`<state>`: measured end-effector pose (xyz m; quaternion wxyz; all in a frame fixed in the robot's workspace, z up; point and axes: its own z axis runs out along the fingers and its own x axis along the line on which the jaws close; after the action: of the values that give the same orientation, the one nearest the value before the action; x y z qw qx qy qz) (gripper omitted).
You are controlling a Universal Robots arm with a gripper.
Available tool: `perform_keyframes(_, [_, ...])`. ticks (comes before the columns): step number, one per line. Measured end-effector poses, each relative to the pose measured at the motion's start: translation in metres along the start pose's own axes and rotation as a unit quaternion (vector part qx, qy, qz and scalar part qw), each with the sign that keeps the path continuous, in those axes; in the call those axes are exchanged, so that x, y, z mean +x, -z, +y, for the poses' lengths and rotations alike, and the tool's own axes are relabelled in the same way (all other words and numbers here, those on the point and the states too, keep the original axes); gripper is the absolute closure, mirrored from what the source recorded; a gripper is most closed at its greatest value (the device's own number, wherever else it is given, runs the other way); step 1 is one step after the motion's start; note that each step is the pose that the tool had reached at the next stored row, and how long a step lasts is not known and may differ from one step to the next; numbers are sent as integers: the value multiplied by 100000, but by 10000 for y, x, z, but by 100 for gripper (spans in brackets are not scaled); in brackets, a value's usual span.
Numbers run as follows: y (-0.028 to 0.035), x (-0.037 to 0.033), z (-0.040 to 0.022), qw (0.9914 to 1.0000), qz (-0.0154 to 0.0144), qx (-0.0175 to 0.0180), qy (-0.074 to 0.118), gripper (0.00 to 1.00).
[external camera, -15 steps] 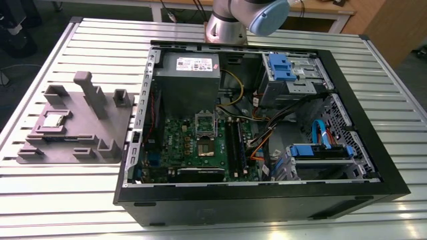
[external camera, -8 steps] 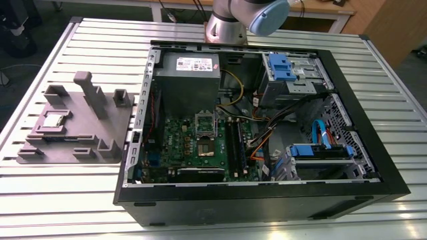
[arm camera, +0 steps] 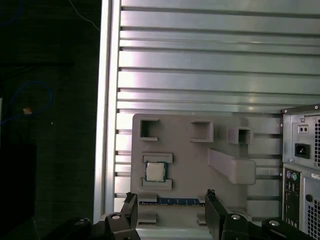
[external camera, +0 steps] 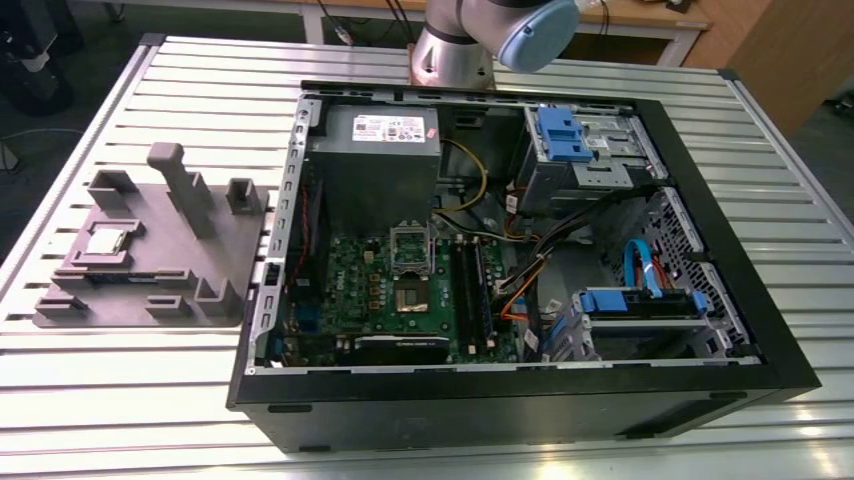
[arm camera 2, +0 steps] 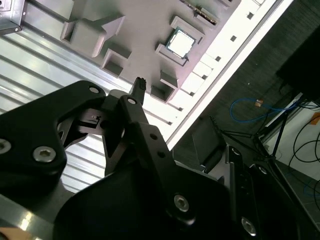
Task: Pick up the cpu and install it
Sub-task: 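Pick up the cpu and move it towards the insertion slot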
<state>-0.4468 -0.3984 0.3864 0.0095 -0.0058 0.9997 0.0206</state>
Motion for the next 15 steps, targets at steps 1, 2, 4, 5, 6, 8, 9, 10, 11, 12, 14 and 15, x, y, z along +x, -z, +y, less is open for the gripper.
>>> perform_keyframes(1, [0,0,0,100000,2,1,0,35])
perform_keyframes(2, [0,0,0,100000,4,0,2,35])
perform_keyframes(4, [-7,0,0,100000,-5,-4,0,35])
perform_keyframes(5, [-10,0,0,100000,1,-3,0,35])
perform_keyframes(6, [-14,0,0,100000,1,-5,0,35])
perform_keyframes(8, [-21,0,-1,100000,2,-3,1,35])
perform_keyframes(9, [-24,1,-1,100000,3,-4,-1,35])
perform_keyframes(10, [-27,1,-1,100000,1,-5,-1,35])
perform_keyframes(11, [-30,1,-1,100000,0,-4,0,35])
perform_keyframes(12, [-33,1,-1,100000,2,-3,-2,35])
perform_keyframes(14, [-37,1,-1,100000,2,-4,0,35])
perform_keyframes(15, [-40,1,-2,100000,6,-2,0,35])
